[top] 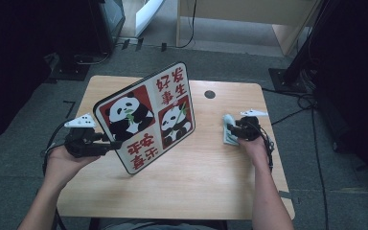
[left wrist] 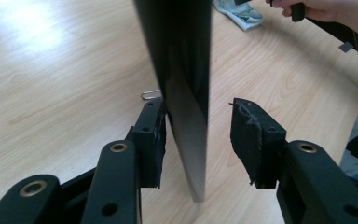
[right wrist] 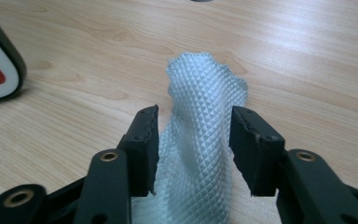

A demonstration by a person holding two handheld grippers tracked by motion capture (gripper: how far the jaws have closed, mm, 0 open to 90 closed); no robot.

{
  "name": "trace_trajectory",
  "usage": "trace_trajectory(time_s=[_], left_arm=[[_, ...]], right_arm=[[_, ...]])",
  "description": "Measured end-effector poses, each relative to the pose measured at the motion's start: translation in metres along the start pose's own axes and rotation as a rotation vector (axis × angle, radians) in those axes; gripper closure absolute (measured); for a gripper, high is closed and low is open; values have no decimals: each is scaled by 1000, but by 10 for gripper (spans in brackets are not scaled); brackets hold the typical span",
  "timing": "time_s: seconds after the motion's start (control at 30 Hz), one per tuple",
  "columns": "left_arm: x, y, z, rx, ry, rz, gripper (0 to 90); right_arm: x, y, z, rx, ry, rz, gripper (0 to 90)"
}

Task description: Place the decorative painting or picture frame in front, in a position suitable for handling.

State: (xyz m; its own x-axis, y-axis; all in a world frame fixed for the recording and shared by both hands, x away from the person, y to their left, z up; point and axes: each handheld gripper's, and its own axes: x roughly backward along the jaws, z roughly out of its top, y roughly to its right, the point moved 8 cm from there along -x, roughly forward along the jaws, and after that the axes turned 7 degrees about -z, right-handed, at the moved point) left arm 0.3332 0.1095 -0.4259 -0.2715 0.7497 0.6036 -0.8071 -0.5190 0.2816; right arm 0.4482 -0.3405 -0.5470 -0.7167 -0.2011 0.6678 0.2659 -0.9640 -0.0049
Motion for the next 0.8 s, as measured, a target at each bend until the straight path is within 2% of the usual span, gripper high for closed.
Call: trace_trajectory(time_s=[0.2,0.23,0.27,0.37,0.53,0.73,0.8], left_arm=[[-8,-3,-3,9,2,-16,603],[-9,-3,-3,6,1,-19,605],[-10,-3,-3,4,8,-23,605],[-14,-3,-2,4,37,-32,610],[-16,-7,-3,12,47,-21,606],[-17,-6,1,19,94,-36,655],[-18,-5,0,23,96,-42,660]], right_arm=[[-11,4,-5,-83,-62,51,571],[-14,5,-8,-60,-79,37,595],[-14,5,-8,-60,-79,37,595],[-16,5,-10,-17,-82,14,613],[-13,6,-9,-27,-79,7,583],[-17,8,-12,-28,-91,2,572],[-17,7,-12,-31,-86,3,582]])
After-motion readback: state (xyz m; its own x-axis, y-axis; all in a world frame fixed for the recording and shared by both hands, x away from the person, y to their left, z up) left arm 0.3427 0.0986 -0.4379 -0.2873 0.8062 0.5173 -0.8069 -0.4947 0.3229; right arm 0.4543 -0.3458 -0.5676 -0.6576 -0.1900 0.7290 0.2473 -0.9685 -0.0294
